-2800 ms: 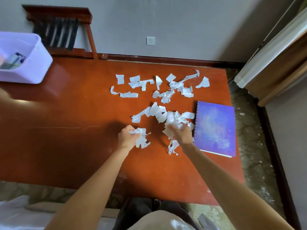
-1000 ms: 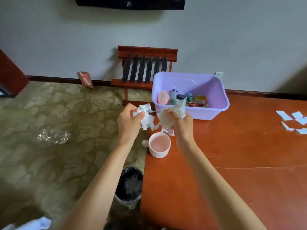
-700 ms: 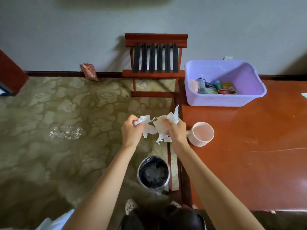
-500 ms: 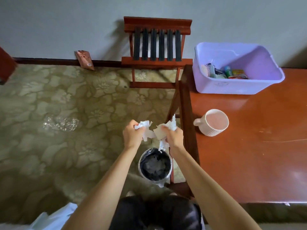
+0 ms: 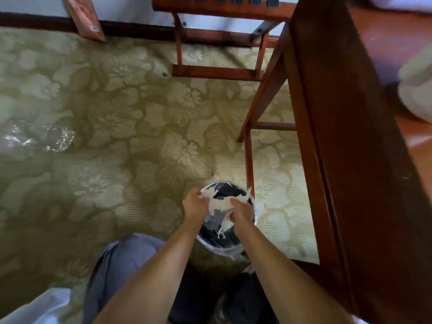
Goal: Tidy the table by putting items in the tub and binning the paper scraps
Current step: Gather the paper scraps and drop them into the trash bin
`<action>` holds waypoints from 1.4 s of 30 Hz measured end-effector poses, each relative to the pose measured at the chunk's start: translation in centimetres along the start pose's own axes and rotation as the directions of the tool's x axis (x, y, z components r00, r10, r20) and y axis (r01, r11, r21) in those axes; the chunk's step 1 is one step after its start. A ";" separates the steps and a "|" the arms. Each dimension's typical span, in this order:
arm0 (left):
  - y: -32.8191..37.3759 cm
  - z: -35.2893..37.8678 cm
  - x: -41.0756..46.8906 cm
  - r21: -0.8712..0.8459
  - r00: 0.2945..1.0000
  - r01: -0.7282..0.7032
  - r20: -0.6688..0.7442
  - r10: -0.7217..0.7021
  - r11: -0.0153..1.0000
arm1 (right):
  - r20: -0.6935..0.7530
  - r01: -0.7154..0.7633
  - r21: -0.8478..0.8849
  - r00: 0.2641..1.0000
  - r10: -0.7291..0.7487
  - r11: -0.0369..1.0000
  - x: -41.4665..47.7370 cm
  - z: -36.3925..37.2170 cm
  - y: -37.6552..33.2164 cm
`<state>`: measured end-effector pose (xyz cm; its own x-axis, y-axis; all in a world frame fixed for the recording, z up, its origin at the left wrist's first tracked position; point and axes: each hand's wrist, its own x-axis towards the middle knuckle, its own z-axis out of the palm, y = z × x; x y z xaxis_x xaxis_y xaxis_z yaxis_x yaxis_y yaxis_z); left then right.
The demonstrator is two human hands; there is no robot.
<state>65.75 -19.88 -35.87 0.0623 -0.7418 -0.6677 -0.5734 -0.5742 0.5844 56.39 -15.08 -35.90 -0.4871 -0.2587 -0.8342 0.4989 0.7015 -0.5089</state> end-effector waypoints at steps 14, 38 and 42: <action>-2.6 1.2 2.4 0.151 0.981 0.001 0.190 -0.030 0.988 | 0.159 -0.207 -0.026 0.965 0.208 0.978 2.9 -0.5 0.6; 31.6 -12.0 -32.7 -0.122 0.776 -0.607 0.122 0.618 0.786 | 0.016 0.619 -0.130 0.783 -0.622 0.775 -33.2 -24.5 -26.1; 33.7 -7.0 -35.3 -0.005 0.678 -0.712 0.255 0.689 0.702 | -0.077 0.621 -0.207 0.760 -0.646 0.756 -32.4 -30.4 -26.6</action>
<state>49.90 -15.46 10.65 -0.5614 -0.8104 -0.1679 -0.4432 0.1231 0.8879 37.11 -5.18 11.13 -0.7472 -0.5986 -0.2888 -0.0740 0.5068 -0.8589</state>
